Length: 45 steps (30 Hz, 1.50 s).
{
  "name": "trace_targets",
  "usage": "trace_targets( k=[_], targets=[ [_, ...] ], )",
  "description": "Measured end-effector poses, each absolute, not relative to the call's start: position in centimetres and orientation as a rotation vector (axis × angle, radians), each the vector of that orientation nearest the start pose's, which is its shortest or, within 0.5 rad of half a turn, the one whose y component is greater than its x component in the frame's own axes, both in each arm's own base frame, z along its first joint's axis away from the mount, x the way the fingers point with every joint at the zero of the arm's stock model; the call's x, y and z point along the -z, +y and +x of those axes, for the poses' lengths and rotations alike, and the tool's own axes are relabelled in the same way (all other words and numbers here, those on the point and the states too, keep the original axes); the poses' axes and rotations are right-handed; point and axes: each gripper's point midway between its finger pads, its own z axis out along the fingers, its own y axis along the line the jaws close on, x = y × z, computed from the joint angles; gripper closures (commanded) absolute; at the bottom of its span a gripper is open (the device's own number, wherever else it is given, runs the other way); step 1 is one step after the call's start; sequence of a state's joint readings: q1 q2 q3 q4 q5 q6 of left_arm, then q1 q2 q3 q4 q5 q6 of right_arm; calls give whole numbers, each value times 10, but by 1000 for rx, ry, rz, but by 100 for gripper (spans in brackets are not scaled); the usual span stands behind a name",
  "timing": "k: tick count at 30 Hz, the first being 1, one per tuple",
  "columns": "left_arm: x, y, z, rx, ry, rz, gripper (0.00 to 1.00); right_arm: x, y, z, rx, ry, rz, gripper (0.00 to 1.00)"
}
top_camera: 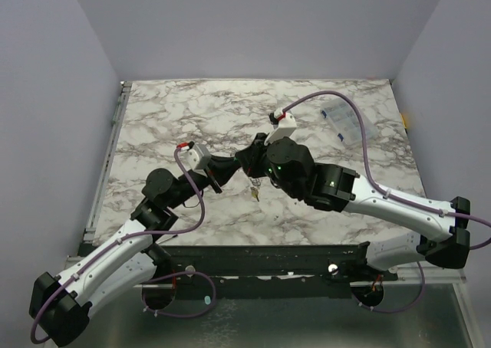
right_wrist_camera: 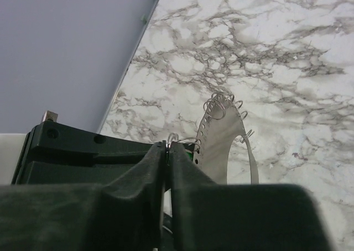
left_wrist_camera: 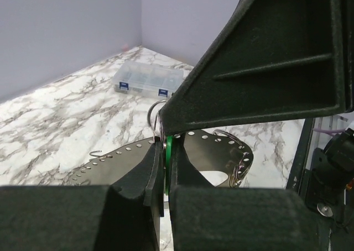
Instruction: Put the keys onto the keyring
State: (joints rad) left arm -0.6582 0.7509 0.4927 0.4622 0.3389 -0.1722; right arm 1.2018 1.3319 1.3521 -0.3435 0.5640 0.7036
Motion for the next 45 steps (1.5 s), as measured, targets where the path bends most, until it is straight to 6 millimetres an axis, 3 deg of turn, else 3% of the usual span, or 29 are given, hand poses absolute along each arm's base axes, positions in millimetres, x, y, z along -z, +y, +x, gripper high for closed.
trace_targets(
  k=[2,5,11,16,20,26,32,38,42,45],
  targets=[
    [-293,-247,213,920,1315,629,100,-328,362,216,-776,1904,-109,42],
    [-290,-247,213,919,1327,631,100,-327,357,217,-732,1878,-178,34],
    [-275,-251,217,924,1387,634,100,-343,329,220,-636,1803,-221,31],
    [-253,-254,230,911,1505,598,100,-352,286,220,-558,1749,-171,29],
    [-231,-257,252,872,1668,512,100,-343,260,218,-509,1741,-143,29],
    [-204,-259,279,820,1861,343,100,-324,246,217,-444,1757,-159,28],
    [-183,-261,319,698,1986,181,100,-316,239,215,-422,1770,-172,27],
    [-165,-275,375,569,2036,205,100,-319,229,210,-444,1758,-162,27],
    [-167,-285,419,481,2046,268,100,-323,225,207,-467,1752,-162,27],
    [-179,-293,439,459,2054,327,100,-323,221,203,-485,1747,-164,27]
  ],
)
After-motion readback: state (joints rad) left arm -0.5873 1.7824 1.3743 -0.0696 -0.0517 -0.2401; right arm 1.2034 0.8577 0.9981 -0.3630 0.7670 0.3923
